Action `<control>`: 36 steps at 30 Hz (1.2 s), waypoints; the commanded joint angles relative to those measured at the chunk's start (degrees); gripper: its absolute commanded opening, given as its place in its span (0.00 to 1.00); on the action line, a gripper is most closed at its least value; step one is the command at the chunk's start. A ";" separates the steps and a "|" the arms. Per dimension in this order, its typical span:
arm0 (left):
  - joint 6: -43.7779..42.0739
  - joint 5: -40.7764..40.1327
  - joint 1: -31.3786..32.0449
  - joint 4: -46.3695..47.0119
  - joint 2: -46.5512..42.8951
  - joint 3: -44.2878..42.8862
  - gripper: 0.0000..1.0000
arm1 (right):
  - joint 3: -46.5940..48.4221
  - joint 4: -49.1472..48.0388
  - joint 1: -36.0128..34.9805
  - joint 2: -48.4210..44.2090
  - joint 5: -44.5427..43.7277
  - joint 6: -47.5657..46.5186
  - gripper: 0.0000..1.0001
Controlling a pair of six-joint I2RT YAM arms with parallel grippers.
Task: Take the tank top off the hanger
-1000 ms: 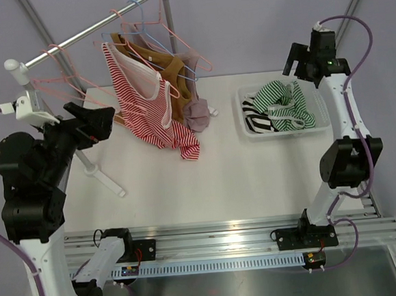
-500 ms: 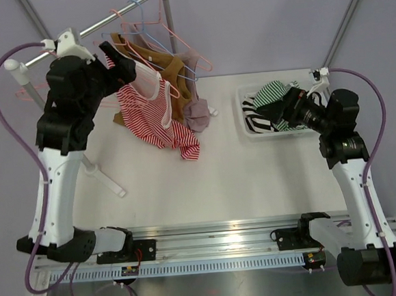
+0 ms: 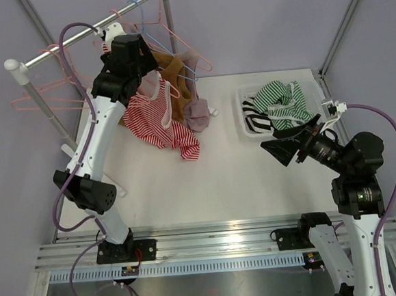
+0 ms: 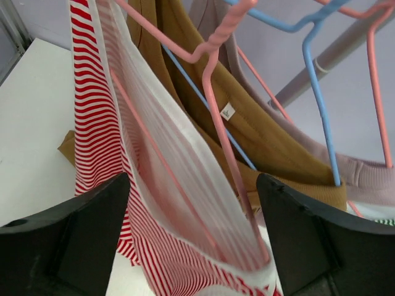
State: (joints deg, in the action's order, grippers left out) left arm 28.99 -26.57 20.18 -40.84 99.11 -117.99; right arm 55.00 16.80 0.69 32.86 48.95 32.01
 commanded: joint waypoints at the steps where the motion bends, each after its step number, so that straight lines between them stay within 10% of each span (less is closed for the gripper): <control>1: -0.16 -5.42 0.21 3.84 2.31 -5.92 0.82 | -1.56 1.31 -0.25 0.19 2.55 1.12 0.99; 13: 2.64 -10.43 1.35 4.89 0.39 -4.09 0.00 | -3.23 -2.73 -0.25 0.18 3.26 3.76 1.00; 28: 5.55 -15.80 6.44 5.60 -7.70 -6.73 0.00 | -0.95 -1.24 -0.25 0.36 3.17 2.01 0.99; 36: 11.87 -6.77 8.82 8.84 -23.51 11.36 0.00 | 1.33 0.08 -0.25 3.61 -2.45 -0.02 1.00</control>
State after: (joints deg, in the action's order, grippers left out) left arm 36.62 -36.88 28.67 -37.76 82.94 -111.00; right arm 53.91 16.84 0.69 34.72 49.17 33.15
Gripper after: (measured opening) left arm 0.026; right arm 0.993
